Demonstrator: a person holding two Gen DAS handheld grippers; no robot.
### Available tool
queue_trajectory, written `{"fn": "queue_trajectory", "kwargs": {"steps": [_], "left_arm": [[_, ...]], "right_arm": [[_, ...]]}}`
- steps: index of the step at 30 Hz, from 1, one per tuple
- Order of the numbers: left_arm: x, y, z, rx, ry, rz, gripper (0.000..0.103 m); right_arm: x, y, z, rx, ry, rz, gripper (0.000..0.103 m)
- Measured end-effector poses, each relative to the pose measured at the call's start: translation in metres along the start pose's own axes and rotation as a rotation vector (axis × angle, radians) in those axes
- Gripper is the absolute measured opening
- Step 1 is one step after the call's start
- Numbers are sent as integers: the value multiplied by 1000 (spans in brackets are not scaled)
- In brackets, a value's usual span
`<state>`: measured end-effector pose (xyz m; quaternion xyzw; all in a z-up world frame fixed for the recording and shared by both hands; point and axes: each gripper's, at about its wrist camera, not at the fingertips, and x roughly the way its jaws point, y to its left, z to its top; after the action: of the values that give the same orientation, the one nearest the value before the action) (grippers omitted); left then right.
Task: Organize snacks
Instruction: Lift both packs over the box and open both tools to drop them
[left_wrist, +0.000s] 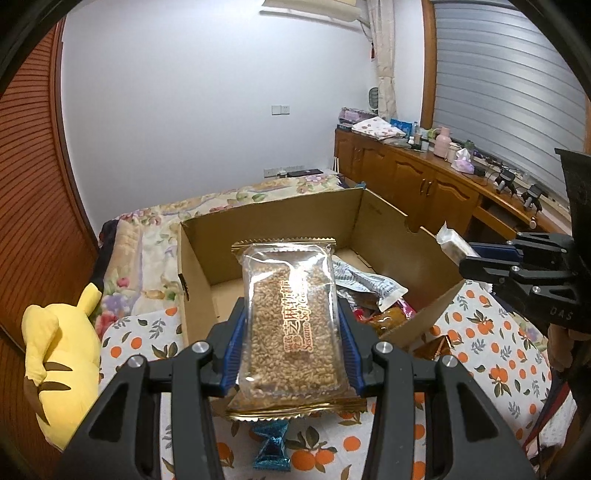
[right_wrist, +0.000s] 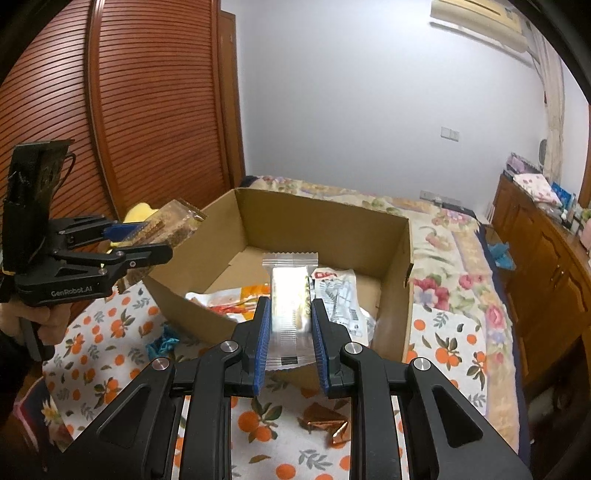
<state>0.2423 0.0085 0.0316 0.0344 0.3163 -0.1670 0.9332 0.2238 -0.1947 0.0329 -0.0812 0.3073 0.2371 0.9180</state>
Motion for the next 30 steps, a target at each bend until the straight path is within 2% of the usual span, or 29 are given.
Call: {"fn": "queue_trajectory", "kwargs": {"steps": [17,22,27,30], "left_arm": [[51,20,13,-37,79,53,46],[59,26,11,-56,95,52,49],[53,28,13,-64,62,45,52],[48,29,15,-67,45,38,57]], "right_arm": [[55,-13,17,50,74,-39,20],[70,-10,22,62,92,-38,20],[87,-3,22,60,113,-34,20],[95,2,22,60,123,-28,20]]}}
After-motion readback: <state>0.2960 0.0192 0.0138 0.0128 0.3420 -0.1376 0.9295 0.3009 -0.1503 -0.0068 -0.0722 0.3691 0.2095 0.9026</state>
